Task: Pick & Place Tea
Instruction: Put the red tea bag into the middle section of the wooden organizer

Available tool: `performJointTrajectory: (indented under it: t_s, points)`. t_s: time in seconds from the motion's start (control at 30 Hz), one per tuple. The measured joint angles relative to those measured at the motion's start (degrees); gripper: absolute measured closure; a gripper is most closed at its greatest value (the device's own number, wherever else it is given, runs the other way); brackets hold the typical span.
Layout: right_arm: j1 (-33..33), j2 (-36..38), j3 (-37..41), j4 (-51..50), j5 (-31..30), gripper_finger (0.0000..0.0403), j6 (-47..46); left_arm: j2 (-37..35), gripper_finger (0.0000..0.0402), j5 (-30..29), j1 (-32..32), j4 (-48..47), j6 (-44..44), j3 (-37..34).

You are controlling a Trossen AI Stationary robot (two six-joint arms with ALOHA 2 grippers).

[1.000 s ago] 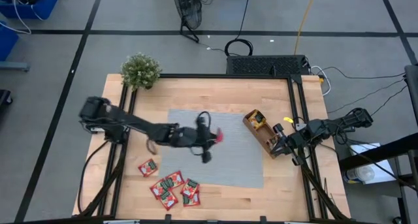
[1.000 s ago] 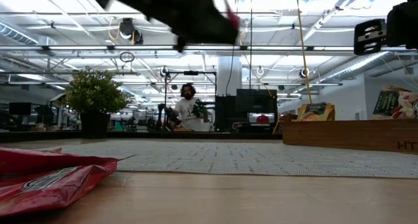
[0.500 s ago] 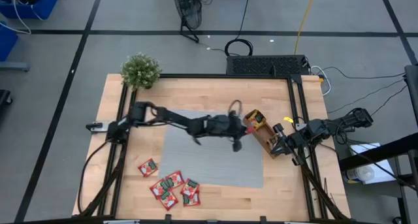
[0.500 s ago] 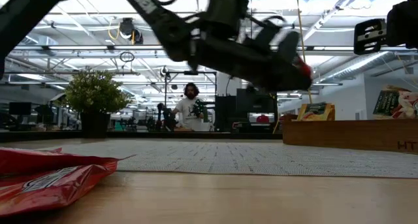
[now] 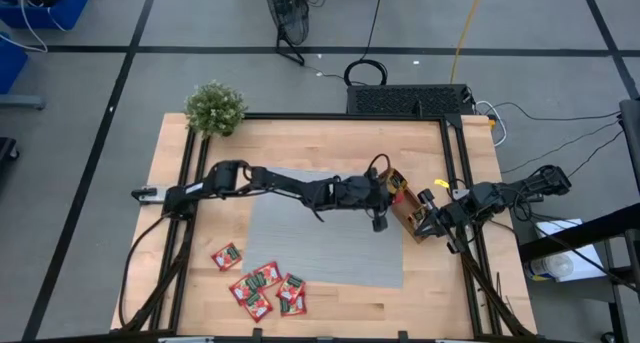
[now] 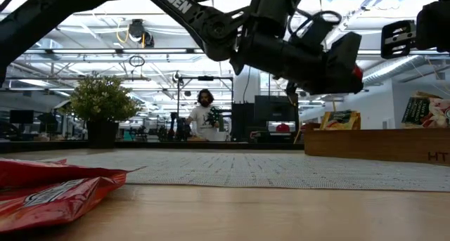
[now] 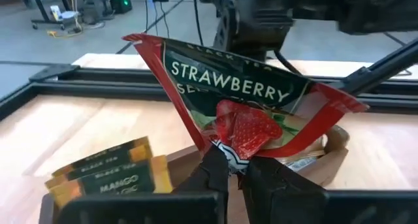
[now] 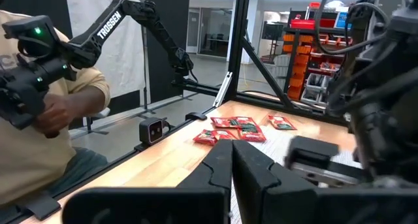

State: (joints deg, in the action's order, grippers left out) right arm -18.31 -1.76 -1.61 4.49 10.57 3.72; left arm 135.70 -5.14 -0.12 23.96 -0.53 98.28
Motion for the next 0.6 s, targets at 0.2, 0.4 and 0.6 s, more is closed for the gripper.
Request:
performJointTrajectory:
  t_s: [0.2, 0.4, 0.6]
  points:
    - [0.0, 0.0, 0.0, 0.0, 0.0, 0.0403, 0.0, 1.3, 0.0381, 2.6, 0.8, -0.3, -2.6, -0.1]
    - [0.0, 0.0, 0.0, 0.0, 0.0, 0.0403, 0.0, 1.0, 0.0381, 5.9, -1.2, -0.1, 4.8, 0.0]
    - [0.0, 0.0, 0.0, 3.1, 0.0, 0.0403, 0.0, 1.0, 0.0381, 6.6, -3.3, -0.2, 11.0, 0.0]
